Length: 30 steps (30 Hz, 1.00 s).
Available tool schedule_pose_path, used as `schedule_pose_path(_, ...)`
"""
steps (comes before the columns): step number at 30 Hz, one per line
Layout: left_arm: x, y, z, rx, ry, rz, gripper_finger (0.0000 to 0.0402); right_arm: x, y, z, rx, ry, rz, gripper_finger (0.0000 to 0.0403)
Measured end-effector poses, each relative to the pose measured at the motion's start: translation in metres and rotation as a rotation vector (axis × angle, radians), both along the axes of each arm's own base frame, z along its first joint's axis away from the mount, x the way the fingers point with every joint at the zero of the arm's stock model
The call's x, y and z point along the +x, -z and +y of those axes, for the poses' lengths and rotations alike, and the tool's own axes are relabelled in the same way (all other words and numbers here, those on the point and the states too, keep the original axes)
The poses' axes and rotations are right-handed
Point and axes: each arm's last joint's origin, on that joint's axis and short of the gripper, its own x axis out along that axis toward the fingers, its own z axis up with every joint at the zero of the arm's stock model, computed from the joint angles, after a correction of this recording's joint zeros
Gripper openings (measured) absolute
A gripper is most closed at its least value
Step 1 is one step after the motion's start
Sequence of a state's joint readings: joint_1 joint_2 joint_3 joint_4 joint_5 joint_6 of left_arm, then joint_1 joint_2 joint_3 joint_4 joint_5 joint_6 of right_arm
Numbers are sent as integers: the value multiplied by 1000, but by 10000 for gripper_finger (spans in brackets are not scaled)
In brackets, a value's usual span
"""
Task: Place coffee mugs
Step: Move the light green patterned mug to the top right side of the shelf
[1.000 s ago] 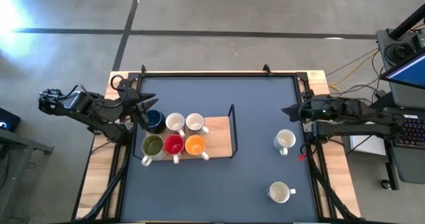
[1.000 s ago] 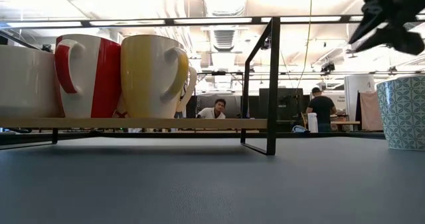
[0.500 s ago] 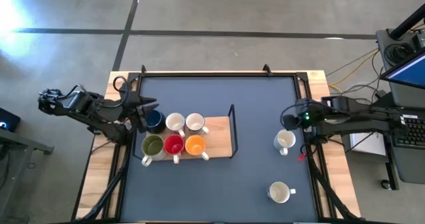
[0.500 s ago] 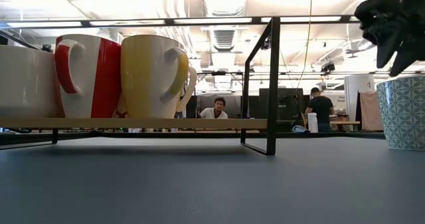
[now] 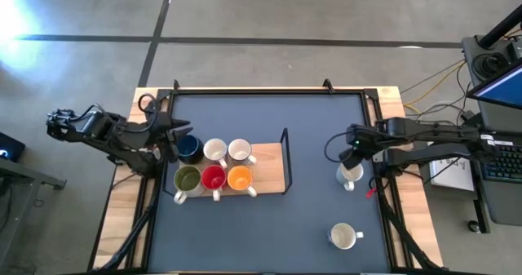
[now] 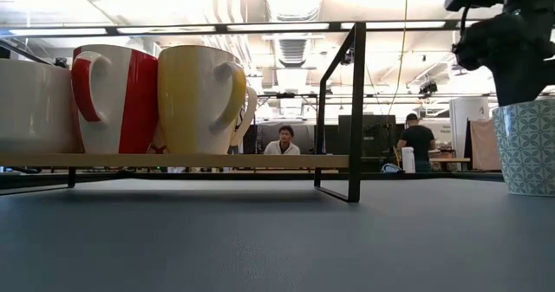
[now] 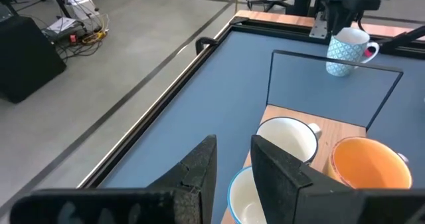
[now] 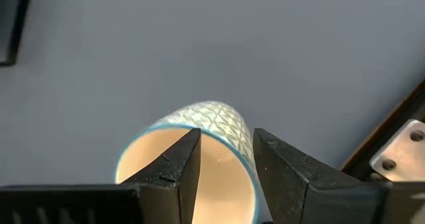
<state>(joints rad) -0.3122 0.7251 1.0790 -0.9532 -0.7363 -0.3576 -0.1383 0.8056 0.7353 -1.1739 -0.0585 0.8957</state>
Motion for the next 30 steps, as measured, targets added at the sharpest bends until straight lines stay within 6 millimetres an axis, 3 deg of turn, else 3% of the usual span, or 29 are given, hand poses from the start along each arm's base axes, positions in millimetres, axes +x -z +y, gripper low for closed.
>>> schedule_pose_path(8,-4,-1,1,-5,0,-15,76,0,1,1,14,-37,15,128)
schedule_pose_path(22,-5,-2,2,-8,-1,-21,76,7,11,0,-15,-280,116,124)
schedule_pose_path(26,-5,-2,2,-9,-1,-21,76,14,18,-1,1,-287,168,93)
schedule_pose_path(30,-5,-2,2,-9,-1,-21,76,20,25,-2,25,-292,219,30)
